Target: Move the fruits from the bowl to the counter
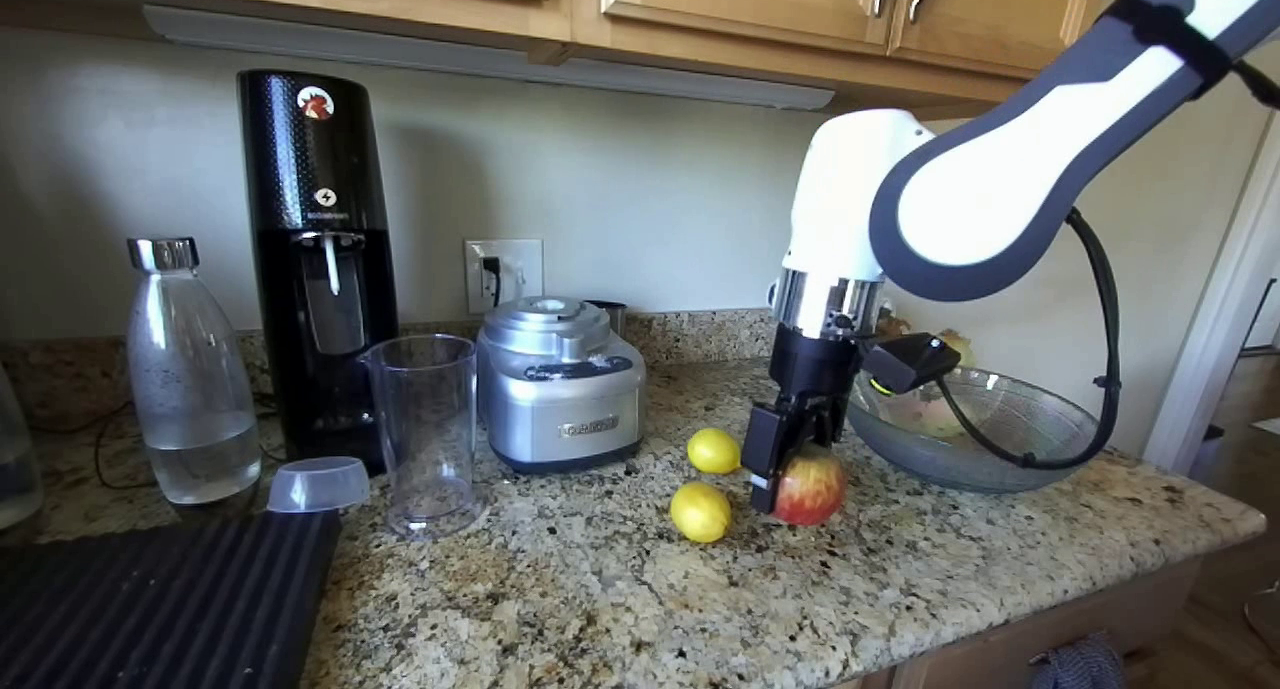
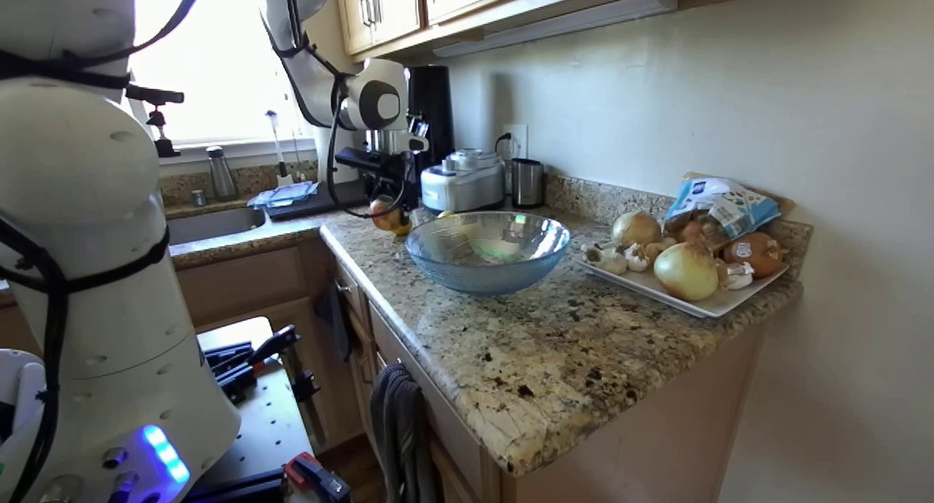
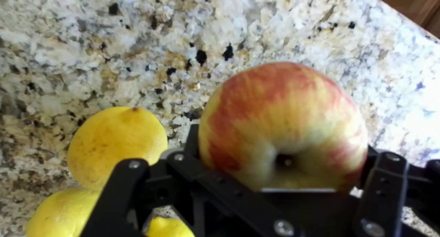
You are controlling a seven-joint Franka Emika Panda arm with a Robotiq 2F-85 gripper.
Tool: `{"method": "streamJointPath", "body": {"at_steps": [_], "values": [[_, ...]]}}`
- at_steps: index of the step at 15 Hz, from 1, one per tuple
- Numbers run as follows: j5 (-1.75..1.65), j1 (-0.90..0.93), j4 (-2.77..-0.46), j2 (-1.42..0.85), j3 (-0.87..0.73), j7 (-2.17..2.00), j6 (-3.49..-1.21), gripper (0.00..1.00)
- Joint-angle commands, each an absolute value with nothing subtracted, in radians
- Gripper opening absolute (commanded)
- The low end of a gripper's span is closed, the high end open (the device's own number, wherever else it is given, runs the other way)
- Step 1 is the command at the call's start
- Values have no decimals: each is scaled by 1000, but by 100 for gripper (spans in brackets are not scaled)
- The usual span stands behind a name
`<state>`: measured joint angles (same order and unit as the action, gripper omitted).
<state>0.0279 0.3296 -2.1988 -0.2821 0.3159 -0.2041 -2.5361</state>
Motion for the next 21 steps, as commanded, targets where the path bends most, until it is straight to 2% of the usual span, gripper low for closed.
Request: {"method": "streamJointPath", "body": {"at_steps": [1,11,12,21], "values": [[-27,363,-2212,-320,281,-222,-2603,68],[-127,411,-2168,-377,218,-257,-2637,68],[-139,414,-2168,-372,214,-252,-2635,98],[-200,422,-2147,-334,202,-256,-2625,100]]}}
